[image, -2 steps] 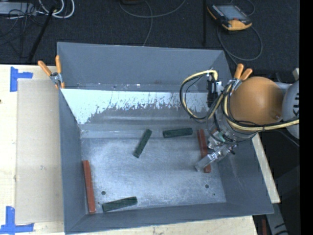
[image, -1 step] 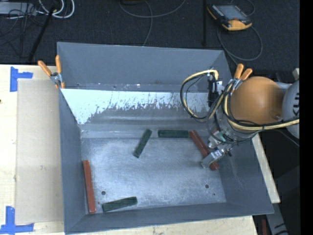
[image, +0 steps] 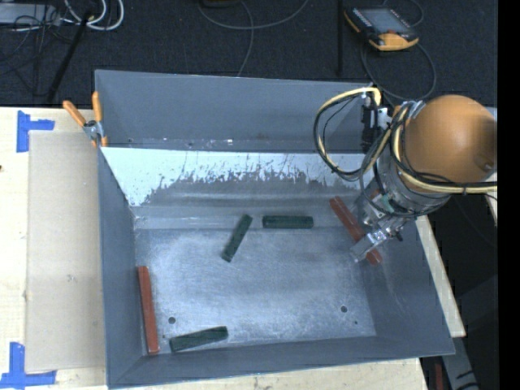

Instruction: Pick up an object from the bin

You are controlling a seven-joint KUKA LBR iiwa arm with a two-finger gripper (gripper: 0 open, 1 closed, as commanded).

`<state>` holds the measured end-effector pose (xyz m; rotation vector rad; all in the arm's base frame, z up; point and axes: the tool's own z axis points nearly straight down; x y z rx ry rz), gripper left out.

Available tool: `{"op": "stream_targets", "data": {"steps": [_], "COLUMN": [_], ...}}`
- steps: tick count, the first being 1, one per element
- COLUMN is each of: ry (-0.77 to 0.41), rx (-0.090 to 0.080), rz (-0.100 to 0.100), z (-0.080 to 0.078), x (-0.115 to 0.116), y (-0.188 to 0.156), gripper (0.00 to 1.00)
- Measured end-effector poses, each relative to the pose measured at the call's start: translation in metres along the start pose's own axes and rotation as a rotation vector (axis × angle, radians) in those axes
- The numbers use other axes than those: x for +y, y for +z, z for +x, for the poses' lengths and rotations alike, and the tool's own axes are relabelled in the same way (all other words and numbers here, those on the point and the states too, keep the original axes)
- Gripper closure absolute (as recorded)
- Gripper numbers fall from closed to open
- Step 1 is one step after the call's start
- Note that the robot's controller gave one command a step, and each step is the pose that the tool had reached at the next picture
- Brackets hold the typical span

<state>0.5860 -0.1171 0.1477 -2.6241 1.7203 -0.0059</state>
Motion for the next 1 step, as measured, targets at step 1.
{"op": "stream_targets", "data": {"steps": [1], "ry": [0.006], "rx": [-0.002], "rz": [-0.003], "z": [-0.0009], "x": [-0.0014], "y": [-0.0353], "gripper": [1.0]}}
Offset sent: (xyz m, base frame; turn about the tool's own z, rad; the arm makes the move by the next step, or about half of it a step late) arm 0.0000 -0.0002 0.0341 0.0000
